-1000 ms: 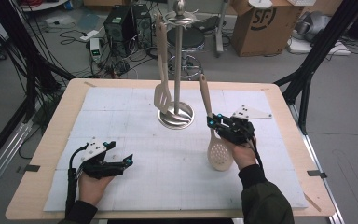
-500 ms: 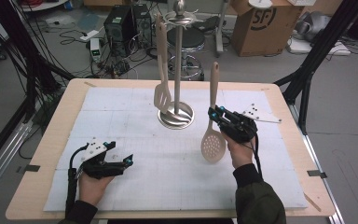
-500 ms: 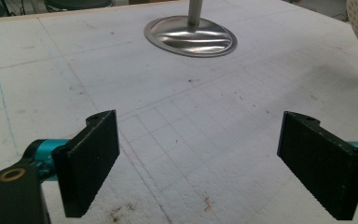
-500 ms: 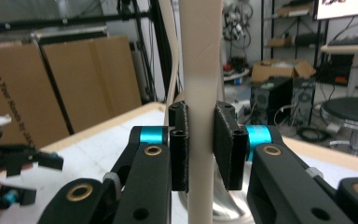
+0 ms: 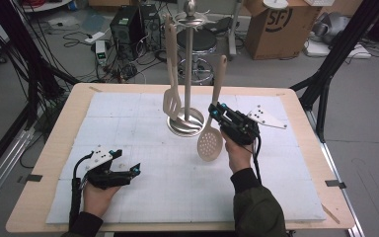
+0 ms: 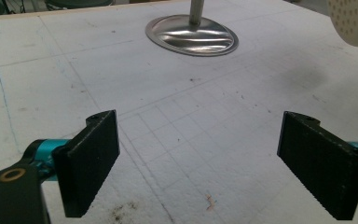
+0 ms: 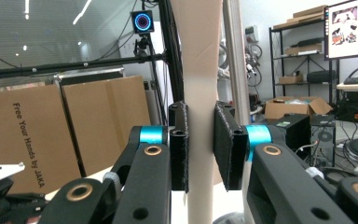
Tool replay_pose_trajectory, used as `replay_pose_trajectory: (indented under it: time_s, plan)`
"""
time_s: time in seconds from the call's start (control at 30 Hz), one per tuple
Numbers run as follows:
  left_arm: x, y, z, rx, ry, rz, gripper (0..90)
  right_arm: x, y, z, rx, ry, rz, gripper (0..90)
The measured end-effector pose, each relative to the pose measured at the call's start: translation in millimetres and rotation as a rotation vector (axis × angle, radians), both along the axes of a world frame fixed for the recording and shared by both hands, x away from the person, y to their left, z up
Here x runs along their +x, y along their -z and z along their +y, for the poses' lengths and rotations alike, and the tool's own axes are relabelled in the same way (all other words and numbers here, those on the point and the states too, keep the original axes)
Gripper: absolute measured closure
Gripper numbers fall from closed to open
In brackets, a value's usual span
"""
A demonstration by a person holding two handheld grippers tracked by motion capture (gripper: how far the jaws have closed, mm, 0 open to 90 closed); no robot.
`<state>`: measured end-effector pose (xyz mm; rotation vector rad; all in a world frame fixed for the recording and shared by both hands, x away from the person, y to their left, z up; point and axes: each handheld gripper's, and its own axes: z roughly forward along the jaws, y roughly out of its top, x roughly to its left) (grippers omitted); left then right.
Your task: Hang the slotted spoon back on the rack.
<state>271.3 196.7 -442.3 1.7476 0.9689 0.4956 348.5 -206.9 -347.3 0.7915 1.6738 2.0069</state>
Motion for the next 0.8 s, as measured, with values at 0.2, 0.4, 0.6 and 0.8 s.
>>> replay_pose_trajectory:
  time_s: [0.2, 0.4, 0.6, 0.8]
  plan:
    - [0.2, 0.1, 0.7, 0.0, 0.0, 0.001, 13.3, 8.5, -4.9, 6.7, 0.031, -0.002, -0.028, 77.8]
    - [1.2, 2.1, 0.7, -0.002, -0.004, 0.008, 13.4, 17.9, -12.4, 13.2, 0.043, 0.006, -0.047, 77.9]
    - [2.0, 2.4, 2.3, -0.002, -0.005, 0.01, 13.3, 24.9, -20.8, 22.5, 0.038, -0.007, -0.064, 77.8]
    - [3.0, 3.3, 3.6, -0.01, -0.008, 0.011, 13.4, 32.0, -29.1, 32.6, 0.025, -0.011, -0.077, 77.8]
